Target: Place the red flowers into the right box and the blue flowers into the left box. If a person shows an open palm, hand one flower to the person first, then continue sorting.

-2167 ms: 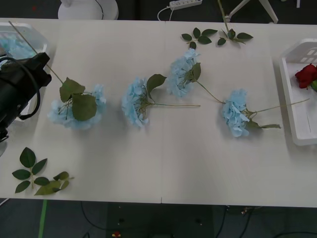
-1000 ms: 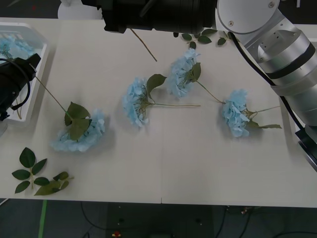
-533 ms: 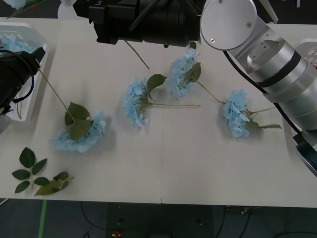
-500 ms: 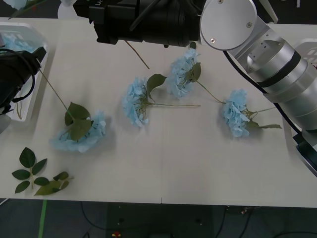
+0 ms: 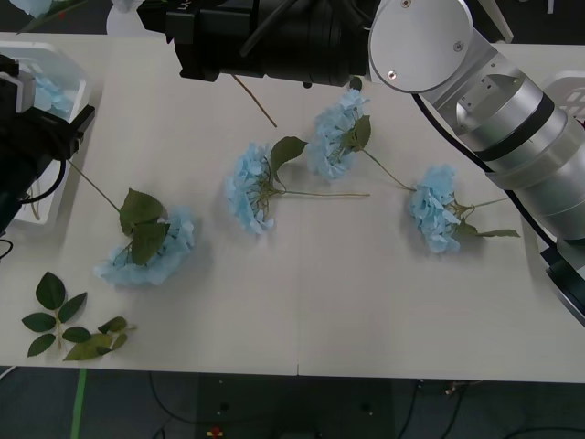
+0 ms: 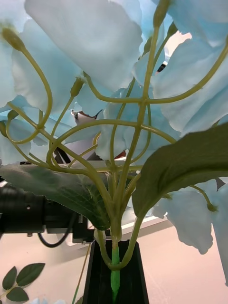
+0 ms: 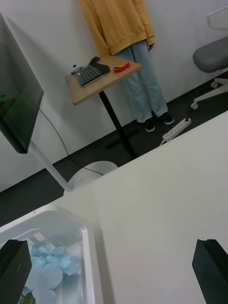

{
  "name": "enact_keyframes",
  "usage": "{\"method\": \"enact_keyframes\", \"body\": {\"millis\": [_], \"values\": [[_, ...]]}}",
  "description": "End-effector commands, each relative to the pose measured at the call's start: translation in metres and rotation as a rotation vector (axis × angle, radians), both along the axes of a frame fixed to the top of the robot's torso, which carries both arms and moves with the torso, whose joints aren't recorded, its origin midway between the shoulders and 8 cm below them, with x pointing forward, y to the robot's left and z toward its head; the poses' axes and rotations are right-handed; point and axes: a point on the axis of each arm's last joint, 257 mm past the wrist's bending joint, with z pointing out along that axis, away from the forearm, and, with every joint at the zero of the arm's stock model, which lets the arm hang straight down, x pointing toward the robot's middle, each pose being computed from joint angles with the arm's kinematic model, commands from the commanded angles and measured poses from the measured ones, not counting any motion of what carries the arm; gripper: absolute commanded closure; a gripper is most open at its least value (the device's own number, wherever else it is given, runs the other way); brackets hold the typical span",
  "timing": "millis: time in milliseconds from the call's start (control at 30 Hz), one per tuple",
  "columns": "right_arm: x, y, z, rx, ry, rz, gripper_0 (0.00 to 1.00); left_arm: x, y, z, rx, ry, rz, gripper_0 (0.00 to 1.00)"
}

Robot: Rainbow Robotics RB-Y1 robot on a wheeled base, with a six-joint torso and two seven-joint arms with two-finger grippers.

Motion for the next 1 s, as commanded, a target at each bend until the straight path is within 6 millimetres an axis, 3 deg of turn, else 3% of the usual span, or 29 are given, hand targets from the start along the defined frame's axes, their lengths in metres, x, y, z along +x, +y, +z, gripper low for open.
{"method": "enact_keyframes", "body": {"millis": [33, 133, 167, 300, 367, 533, 733, 800, 900, 1000], "values": [[-0.014, 0.015, 0.007, 0.023, -0.019, 0.031, 1.0, -0.042, -0.008, 0.001, -0.104, 0.029, -0.055, 0.0], [-0.014, 0.015, 0.007, 0.021, -0.019, 0.031, 1.0, -0.067, -0.008, -0.011, -0.039, 0.05, -0.061, 0.0], [-0.015, 0.015, 0.007, 0.022, -0.019, 0.033, 1.0, -0.075, -0.006, -0.015, 0.073, 0.05, -0.061, 0.0], [-0.016, 0.016, 0.004, 0.016, -0.018, 0.034, 1.0, -0.088, 0.01, -0.017, 0.333, 0.042, -0.061, 0.0], [-0.016, 0.016, 0.004, 0.016, -0.018, 0.034, 1.0, -0.093, 0.01, -0.018, 0.308, 0.051, -0.079, 0.0], [-0.016, 0.018, 0.001, 0.008, -0.021, 0.035, 1.0, -0.106, -0.032, -0.036, -0.223, 0.174, -0.22, 0.0], [-0.017, 0.019, -0.001, 0.005, -0.018, 0.036, 1.0, -0.119, -0.086, -0.039, -0.616, 0.277, -0.352, 0.0], [-0.017, 0.019, -0.001, 0.005, -0.019, 0.037, 1.0, -0.122, -0.112, -0.032, -0.814, 0.312, -0.406, 0.0], [-0.017, 0.019, -0.003, 0.004, -0.015, 0.036, 1.0, -0.121, -0.144, -0.02, -0.994, 0.33, -0.474, 0.0], [-0.018, 0.02, -0.004, -0.001, -0.016, 0.038, 1.0, -0.119, -0.189, -0.002, -1.145, 0.341, -0.574, 0.0]]}}
